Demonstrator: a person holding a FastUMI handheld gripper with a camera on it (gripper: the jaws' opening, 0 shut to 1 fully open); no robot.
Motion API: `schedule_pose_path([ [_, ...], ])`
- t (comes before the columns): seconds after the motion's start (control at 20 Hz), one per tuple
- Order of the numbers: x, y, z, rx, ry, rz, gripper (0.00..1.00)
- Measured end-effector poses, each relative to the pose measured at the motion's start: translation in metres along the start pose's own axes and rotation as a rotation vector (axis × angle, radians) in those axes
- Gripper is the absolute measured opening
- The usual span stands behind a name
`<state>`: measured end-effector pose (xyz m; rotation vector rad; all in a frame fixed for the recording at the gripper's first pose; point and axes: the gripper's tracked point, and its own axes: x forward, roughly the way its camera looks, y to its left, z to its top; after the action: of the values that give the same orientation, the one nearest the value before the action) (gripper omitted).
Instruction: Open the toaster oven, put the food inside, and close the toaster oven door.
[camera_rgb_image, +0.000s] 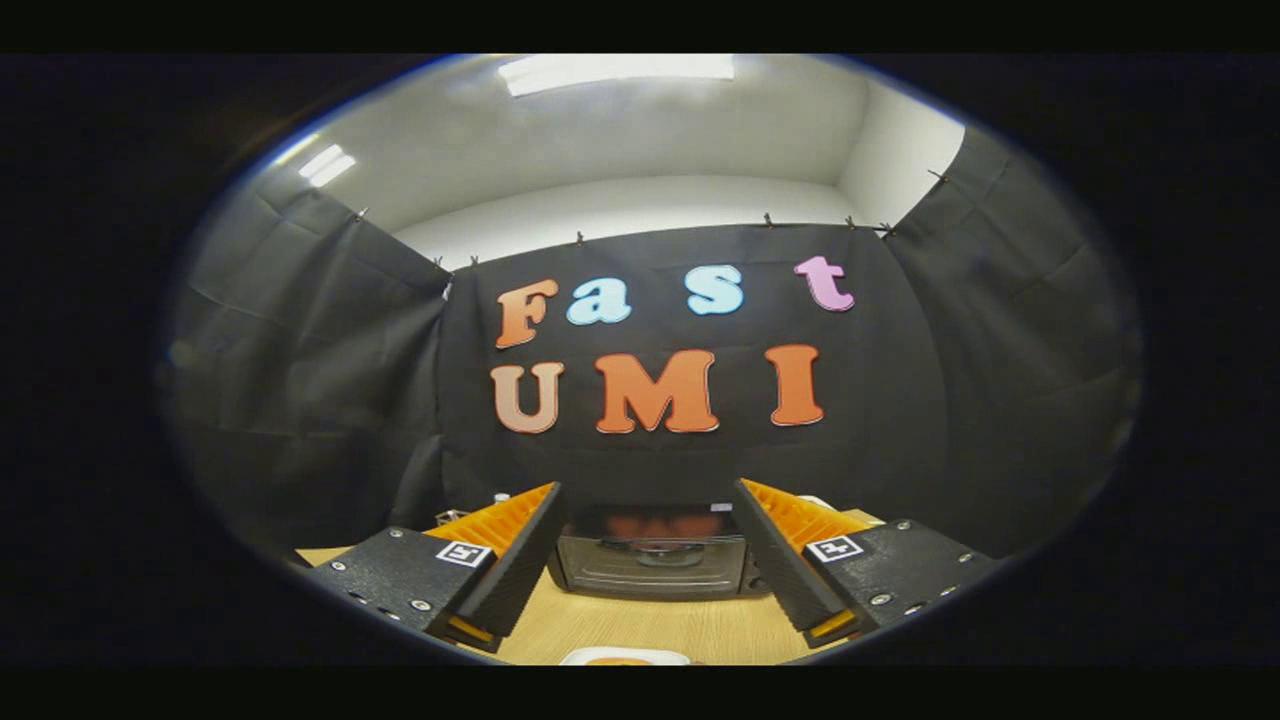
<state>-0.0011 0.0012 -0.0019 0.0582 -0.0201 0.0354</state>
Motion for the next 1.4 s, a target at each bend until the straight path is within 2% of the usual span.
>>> schedule_pose_path([
  [0.45, 0.017, 0.016, -0.023, 0.019, 0.05, 0.041, 0.98],
  [0.8, 0.085, 0.022, -0.092, 0.051, 0.166, 0.054, 0.99],
  [1.05, 0.132, -0.002, -0.143, 0.055, 0.266, -0.016, 0.99],
  [1.2, 0.152, -0.005, -0.163, 0.07, 0.308, -0.026, 0.99],
  [1.4, 0.172, -0.006, -0.191, 0.024, 0.355, -0.04, 0.98],
])
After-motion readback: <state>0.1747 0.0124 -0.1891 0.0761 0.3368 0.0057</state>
